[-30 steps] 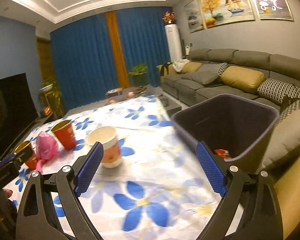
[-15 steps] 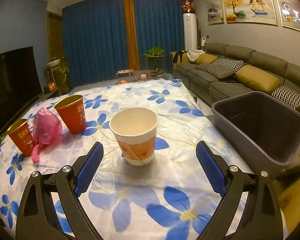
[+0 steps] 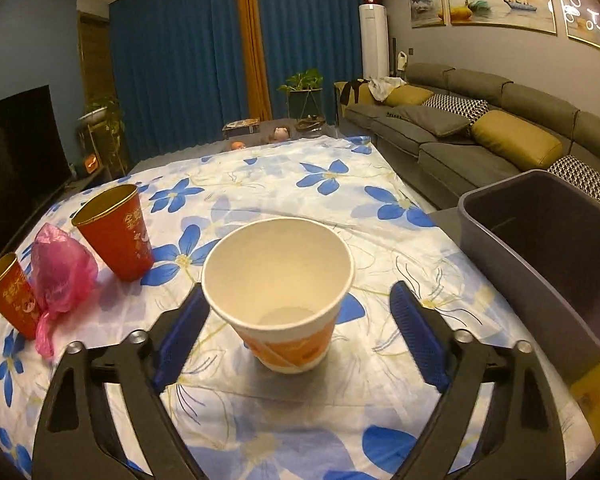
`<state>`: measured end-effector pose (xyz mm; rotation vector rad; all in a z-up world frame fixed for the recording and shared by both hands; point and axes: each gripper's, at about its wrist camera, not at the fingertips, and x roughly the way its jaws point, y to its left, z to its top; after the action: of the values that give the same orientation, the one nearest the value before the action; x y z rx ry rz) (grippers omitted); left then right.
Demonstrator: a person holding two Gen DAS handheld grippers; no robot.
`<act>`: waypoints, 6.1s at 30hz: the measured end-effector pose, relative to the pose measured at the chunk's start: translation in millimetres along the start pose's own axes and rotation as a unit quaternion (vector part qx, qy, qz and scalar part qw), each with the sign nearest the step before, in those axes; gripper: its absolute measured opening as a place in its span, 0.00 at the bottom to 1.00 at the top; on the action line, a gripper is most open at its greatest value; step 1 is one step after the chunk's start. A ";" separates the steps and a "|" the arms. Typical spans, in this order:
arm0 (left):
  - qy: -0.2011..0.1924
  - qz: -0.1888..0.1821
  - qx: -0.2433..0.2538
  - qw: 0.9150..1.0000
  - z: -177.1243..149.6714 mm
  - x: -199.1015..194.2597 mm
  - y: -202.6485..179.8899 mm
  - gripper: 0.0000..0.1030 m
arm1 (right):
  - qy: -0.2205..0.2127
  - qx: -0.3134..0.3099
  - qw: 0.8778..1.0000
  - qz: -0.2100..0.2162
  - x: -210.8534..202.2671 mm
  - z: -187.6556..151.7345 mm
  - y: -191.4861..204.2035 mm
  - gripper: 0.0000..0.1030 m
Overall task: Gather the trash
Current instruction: 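Grasp the upright white paper cup with the right tool while the left tool approaches the red cup, then close the left tool on the red-and-gold paper cup rim and lift it, then carry both cups over the grey bin and open both tools to drop them, then move both tools back over the table toward the pink bag and red cup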
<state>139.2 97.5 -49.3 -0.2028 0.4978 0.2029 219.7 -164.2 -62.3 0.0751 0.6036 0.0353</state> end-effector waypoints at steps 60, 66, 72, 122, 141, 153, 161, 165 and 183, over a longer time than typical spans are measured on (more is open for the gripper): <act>0.011 -0.040 0.003 0.999 26.9 8.3 -18.5 0.64 | -0.067 -0.014 0.995 0.067 -67.4 3.1 -0.7 0.60; 0.014 -0.067 0.019 0.997 21.9 -3.8 -48.5 0.64 | -0.075 -0.019 0.995 0.059 -85.8 0.7 -13.6 0.60; 0.017 -0.093 0.037 0.995 15.5 -9.6 -81.5 0.64 | -0.086 -0.021 0.995 0.049 -99.7 0.4 -30.9 0.60; 0.052 -0.331 0.172 0.926 -14.3 44.5 -414.8 0.64 | -0.108 0.091 0.982 -0.126 -73.2 4.9 -240.8 0.61; 0.086 -0.342 0.187 0.917 -29.7 63.5 -439.1 0.64 | -0.087 0.095 0.984 -0.120 -62.1 -2.1 -246.7 0.62; 0.107 -0.356 0.190 0.909 -34.9 70.6 -449.9 0.65 | -0.075 0.097 0.985 -0.121 -55.8 -4.6 -250.7 0.63; 0.117 -0.359 0.191 0.906 -38.9 72.7 -452.3 0.66 | -0.075 0.099 0.985 -0.121 -56.0 -3.9 -251.7 0.64; 0.118 -0.361 0.191 0.905 -37.8 72.1 -451.2 0.76 | -0.074 0.099 0.985 -0.122 -56.3 -3.8 -253.8 0.66; 0.066 -0.301 0.140 0.941 -17.7 37.2 -357.5 0.89 | -0.108 0.107 0.980 -0.129 -89.4 -3.7 -245.6 0.78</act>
<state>249.3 -244.6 -31.8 -0.0827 0.5686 -0.4830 146.7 -413.8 -34.7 0.2057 0.3942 -0.2873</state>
